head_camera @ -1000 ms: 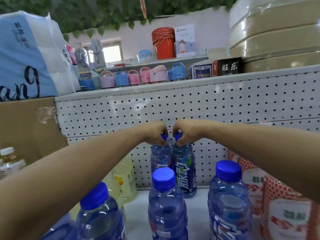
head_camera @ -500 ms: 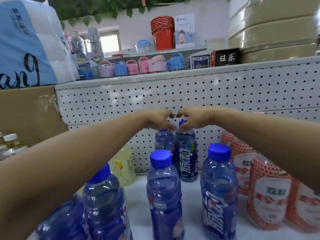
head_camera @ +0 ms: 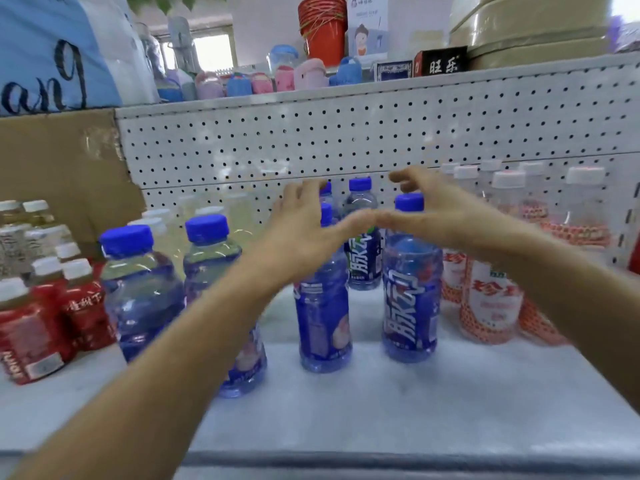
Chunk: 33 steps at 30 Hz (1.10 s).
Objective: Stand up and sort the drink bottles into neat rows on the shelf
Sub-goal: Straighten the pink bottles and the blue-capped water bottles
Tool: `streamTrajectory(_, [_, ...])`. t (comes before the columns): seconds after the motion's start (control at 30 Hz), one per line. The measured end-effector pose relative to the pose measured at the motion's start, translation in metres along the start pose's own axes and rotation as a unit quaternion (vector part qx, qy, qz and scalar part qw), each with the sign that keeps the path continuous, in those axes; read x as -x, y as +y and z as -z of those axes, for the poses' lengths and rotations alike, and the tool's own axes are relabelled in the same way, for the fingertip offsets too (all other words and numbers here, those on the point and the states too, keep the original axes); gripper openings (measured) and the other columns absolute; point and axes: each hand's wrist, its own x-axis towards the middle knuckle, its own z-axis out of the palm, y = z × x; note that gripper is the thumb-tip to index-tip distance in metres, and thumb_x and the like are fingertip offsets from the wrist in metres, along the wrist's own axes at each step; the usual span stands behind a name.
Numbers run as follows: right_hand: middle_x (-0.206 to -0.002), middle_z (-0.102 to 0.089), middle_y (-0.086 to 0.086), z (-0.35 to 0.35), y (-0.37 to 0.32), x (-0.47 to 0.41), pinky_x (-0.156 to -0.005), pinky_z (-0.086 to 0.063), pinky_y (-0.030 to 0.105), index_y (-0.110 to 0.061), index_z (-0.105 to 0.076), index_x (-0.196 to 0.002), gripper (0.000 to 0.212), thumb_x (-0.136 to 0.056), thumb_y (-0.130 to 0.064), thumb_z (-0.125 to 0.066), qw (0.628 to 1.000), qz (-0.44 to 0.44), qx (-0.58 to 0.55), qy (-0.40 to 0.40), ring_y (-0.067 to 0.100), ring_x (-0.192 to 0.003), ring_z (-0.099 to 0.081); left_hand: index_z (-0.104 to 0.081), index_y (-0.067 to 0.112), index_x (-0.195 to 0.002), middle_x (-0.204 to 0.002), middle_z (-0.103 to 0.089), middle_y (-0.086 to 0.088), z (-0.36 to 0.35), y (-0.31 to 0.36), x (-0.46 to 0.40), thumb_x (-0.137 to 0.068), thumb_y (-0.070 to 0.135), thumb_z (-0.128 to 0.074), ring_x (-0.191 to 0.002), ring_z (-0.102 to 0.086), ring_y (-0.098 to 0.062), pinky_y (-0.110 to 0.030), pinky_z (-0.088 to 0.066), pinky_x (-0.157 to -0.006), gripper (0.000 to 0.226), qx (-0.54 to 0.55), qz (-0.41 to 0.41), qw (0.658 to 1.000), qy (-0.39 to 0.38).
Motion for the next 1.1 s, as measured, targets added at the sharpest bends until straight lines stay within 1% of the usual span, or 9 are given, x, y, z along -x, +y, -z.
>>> streamTrajectory(0.1, [-0.124,-0.05,0.005,-0.019,0.01,0.015,-0.085,-0.042,0.033,-0.013,-0.036,-0.128,0.079,-0.075,-0.059,-0.072,0.993,-0.033,0.076,0.083,0.02,-0.106,-0.051,-0.034,0.02,-0.135,-0.13,-0.037,-0.005,-0.021,-0.012,0.008,-0.081,0.065,-0.059,-0.124,-0.033,-0.026,-0.036,-0.035,-0.097,0.075,-0.112,0.009,0.989,0.098])
streamTrajectory(0.2, [-0.109,-0.058,0.006,-0.022,0.013,0.017,-0.082,-0.051,0.041,-0.011,-0.038,-0.117,0.07,-0.076,-0.057,-0.071,0.993,-0.024,0.075,0.091,0.025,-0.095,-0.059,-0.039,0.021,-0.127,-0.122,-0.046,-0.004,-0.017,-0.014,0.002,-0.085,0.053,-0.065,-0.111,-0.045,-0.027,-0.031,-0.033,-0.089,0.06,-0.123,-0.014,0.987,0.106])
streamTrajectory(0.27, [-0.103,-0.061,0.002,-0.02,0.016,0.016,-0.08,-0.055,0.044,-0.015,-0.041,-0.114,0.062,-0.076,-0.052,-0.075,0.998,-0.003,0.008,0.062,0.022,-0.09,-0.063,-0.041,0.024,-0.127,-0.118,-0.052,-0.002,-0.008,-0.018,-0.001,-0.085,0.042,-0.071,-0.104,-0.053,-0.027,-0.035,-0.043,-0.092,0.054,-0.051,-0.033,0.996,0.058])
streamTrajectory(0.37, [-0.101,-0.064,-0.006,-0.02,0.022,0.02,-0.076,-0.055,0.028,-0.023,-0.049,-0.113,0.051,-0.075,-0.042,-0.078,0.993,0.016,-0.11,0.024,0.01,-0.092,-0.065,-0.045,0.03,-0.128,-0.116,-0.058,0.001,-0.001,-0.023,0.001,-0.085,0.022,-0.075,-0.103,-0.062,-0.025,-0.047,-0.055,-0.091,0.053,0.125,-0.047,0.991,-0.03])
streamTrajectory(0.57, [-0.105,-0.06,-0.017,-0.047,0.046,0.045,-0.079,-0.052,0.026,-0.033,-0.043,-0.121,0.058,-0.073,-0.043,-0.073,0.981,-0.05,-0.187,-0.027,0.0,-0.093,-0.06,-0.023,0.038,-0.148,-0.145,-0.043,0.01,-0.034,-0.038,0.024,-0.085,0.029,-0.075,-0.123,-0.051,-0.006,-0.037,-0.047,-0.103,0.082,0.284,0.014,0.959,0.023])
streamTrajectory(0.7, [-0.109,-0.057,-0.016,-0.069,0.062,0.058,-0.075,-0.046,0.016,-0.037,-0.036,-0.116,0.067,-0.069,-0.035,-0.085,0.99,-0.074,-0.12,-0.03,0.0,-0.095,-0.06,-0.031,0.033,-0.141,-0.13,-0.037,0.01,-0.07,-0.059,0.043,-0.062,0.052,-0.086,-0.127,-0.043,-0.012,-0.038,-0.043,-0.106,0.098,0.078,0.086,0.993,0.021])
streamTrajectory(0.87, [-0.103,-0.06,-0.012,-0.079,0.062,0.041,-0.067,-0.047,0.015,-0.026,-0.039,-0.115,0.069,-0.066,-0.024,-0.089,0.984,-0.101,-0.145,-0.022,0.003,-0.09,-0.061,-0.038,0.033,-0.125,-0.123,-0.058,0.011,-0.075,-0.068,0.035,-0.07,0.029,-0.087,-0.111,-0.06,-0.012,-0.043,-0.053,-0.097,0.074,0.165,0.113,0.98,-0.012])
streamTrajectory(0.97, [-0.103,-0.064,-0.008,-0.089,0.065,0.026,-0.075,-0.052,0.021,-0.022,-0.044,-0.116,0.068,-0.065,-0.019,-0.088,0.98,-0.104,-0.166,-0.024,0.007,-0.093,-0.064,-0.038,0.028,-0.122,-0.117,-0.063,0.009,-0.08,-0.071,0.029,-0.079,0.015,-0.081,-0.102,-0.064,-0.008,-0.035,-0.056,-0.089,0.062,0.227,0.117,0.967,0.013])
streamTrajectory(1.1, [-0.103,-0.068,-0.005,-0.098,0.073,0.011,-0.082,-0.055,0.029,-0.023,-0.05,-0.114,0.06,-0.068,-0.013,-0.086,0.973,-0.107,-0.205,-0.013,0.01,-0.092,-0.067,-0.046,0.032,-0.118,-0.105,-0.064,0.016,-0.09,-0.077,0.017,-0.083,0.008,-0.076,-0.086,-0.063,0.008,-0.009,-0.05,-0.061,0.051,0.31,0.106,0.944,0.036])
